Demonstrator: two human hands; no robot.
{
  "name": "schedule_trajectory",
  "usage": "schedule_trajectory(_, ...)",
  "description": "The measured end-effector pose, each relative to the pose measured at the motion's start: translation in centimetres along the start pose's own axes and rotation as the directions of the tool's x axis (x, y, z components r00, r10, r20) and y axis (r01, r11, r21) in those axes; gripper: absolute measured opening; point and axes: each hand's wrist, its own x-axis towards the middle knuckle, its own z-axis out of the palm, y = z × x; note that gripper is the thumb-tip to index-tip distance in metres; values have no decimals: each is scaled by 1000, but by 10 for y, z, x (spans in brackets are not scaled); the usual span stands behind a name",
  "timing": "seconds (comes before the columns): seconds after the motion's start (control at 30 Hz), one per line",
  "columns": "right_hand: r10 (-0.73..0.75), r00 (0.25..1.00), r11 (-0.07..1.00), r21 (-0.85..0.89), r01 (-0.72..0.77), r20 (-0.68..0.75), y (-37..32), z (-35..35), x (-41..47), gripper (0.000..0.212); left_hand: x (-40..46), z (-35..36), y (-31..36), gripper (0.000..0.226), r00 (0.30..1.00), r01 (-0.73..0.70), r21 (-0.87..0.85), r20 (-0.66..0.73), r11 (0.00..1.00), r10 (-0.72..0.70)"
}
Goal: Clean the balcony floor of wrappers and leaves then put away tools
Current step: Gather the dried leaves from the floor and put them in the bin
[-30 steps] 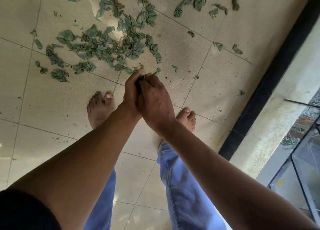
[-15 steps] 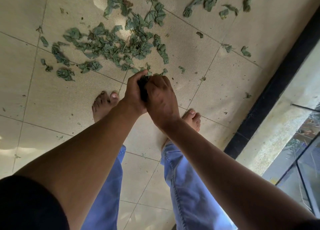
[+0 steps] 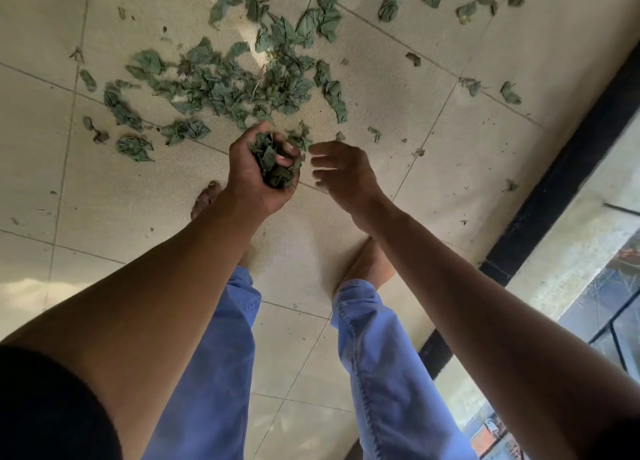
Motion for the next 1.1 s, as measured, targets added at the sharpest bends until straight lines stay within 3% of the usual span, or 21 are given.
schedule_trajectory(0.07,4,998,995,97,-9,60,0,4,-1,42,1,0,3,28,1000,-7,-5,10,1000,7)
schedule_trajectory(0.13,-74,997,987,143,73,3,-3,6,-5,32,2,0,6,26,1000,-16,-9,3,1000,16)
schedule_trajectory(0.27,-322,937,946,3,325,-136,-8,14,-14,14,4,2,7,30,998,-56,7,-23,998,57)
schedule_trajectory(0.37,-426,891,905,-75,419,-158,-11,21,-17,10,4,5,6,34,997,-74,-11,-26,997,74)
schedule_trajectory(0.57,-453,861,883,-250,397,-232,-14,34,-11,4,2,9,4,35,998,-63,-110,20,992,65)
schedule_trajectory(0.73,-415,852,869,-416,268,-319,-10,42,-8,18,4,6,5,32,996,-82,-88,18,993,84)
schedule_trajectory(0.9,-513,837,843,-296,450,-189,-12,45,-9,6,12,-6,12,27,997,-72,-69,3,995,72)
schedule_trajectory(0.97,-563,807,813,-297,502,-179,-7,39,-7,17,15,-8,16,27,995,-97,-82,-27,992,95)
schedule_trajectory(1.1,-422,887,830,-475,294,-189,19,18,25,39,25,-13,27,26,991,-108,-62,-80,992,103)
